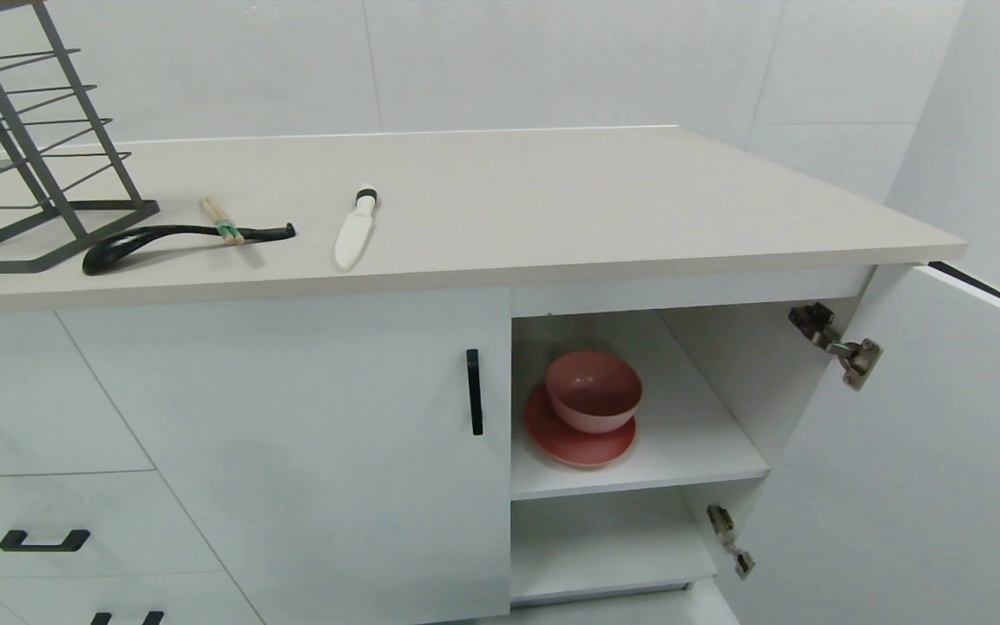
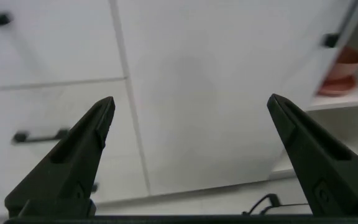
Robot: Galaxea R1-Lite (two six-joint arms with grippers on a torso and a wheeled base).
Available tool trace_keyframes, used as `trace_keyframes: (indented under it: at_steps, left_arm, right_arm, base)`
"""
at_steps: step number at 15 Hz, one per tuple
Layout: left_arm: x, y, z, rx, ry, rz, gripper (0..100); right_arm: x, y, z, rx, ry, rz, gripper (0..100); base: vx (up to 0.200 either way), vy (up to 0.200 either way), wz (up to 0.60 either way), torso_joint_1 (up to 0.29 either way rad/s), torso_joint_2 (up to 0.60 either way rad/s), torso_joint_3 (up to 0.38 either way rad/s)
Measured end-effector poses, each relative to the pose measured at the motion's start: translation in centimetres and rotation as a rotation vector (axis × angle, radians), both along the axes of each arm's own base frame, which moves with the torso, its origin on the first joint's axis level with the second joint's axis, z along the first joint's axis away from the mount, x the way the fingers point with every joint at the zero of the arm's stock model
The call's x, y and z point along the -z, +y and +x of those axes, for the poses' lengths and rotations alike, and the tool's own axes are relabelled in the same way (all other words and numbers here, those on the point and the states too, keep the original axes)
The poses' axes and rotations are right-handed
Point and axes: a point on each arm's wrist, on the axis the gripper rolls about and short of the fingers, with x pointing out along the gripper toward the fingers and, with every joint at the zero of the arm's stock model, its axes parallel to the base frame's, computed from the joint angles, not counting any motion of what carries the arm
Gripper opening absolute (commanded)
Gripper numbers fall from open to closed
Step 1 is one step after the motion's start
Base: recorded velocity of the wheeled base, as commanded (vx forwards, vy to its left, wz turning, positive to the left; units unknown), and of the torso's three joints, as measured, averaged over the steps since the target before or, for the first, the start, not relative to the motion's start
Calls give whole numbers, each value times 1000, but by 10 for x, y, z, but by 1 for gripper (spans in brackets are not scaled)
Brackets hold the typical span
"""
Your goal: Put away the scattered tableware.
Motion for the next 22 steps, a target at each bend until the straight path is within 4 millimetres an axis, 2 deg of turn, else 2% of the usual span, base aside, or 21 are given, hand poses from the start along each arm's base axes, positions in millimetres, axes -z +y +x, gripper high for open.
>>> trace_keyframes:
  at_steps: [5,10,16,17,22]
  left_arm:
    - [0,1,-1,-22,-17,3,100]
    - [-1,1,-1,-23,-19,3,100]
    - [0,1,-1,-22,-19,2,100]
    - [0,1,-1,-23,-19,2,100]
    - [0,1,-1,-22,-19,2,100]
  right_arm:
    - [5,-1,0,152,25,6,100]
    - [12,3,-6,151,13,23,100]
    - [12,3,-7,153,-7,32,100]
    - [12,3,-7,152,-9,32,0]
    - [12,3,-8,152,-11,32,0]
  base:
    - [0,0,0,0,0,0]
    - [0,0,0,0,0,0]
    - [-200,0,0,5,3,2]
    - [-200,0,0,2,2,2]
    - [-200,0,0,0,1,2]
